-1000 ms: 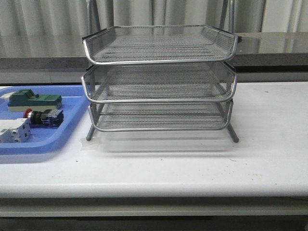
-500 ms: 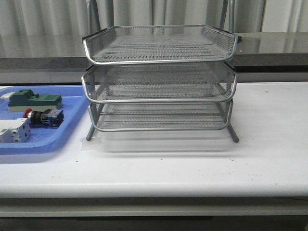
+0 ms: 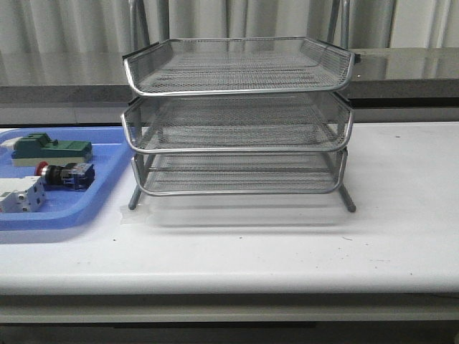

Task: Place button on rack with both arms
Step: 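Move the right gripper toward the front edge of the middle mesh tray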

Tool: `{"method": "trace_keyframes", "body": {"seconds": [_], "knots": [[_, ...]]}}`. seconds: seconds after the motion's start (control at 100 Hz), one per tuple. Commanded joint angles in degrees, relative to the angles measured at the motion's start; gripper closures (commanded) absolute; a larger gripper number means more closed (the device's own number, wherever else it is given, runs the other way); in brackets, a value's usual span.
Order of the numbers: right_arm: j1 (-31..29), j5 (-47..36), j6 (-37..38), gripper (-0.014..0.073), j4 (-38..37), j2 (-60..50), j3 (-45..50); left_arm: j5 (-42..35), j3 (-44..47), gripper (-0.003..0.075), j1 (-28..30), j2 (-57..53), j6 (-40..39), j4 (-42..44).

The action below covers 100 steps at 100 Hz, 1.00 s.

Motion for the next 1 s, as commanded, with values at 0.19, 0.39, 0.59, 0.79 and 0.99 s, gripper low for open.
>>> {"method": "trace_keyframes", "body": {"seconds": [0.19, 0.39, 0.59, 0.79, 0.99], "knots": [[-0.14, -10.33, -0.33, 0.0653, 1.27, -0.41, -6.02, -4.42, 2.65, 0.074, 0.18, -1.82, -0.34, -0.08], [-0.14, 0.8, -0.33, 0.0653, 7.08, 7.1, -16.96, -4.42, 2.65, 0.074, 0.18, -1.82, -0.34, -0.08], [-0.14, 13.86, -0.33, 0.0653, 14.54, 19.95, -27.85, -4.42, 2.65, 0.074, 0.18, -1.82, -0.34, -0.08], [-0.14, 28.73, -0.33, 0.0653, 26.17, 33.73, -36.62, -4.42, 2.65, 0.074, 0.18, -1.82, -0.34, -0.08], [-0.14, 28.62, -0.33, 0.0653, 43.21, 44.63, -37.45, -4.42, 2.65, 0.074, 0.18, -1.82, -0.34, -0.08]]}}
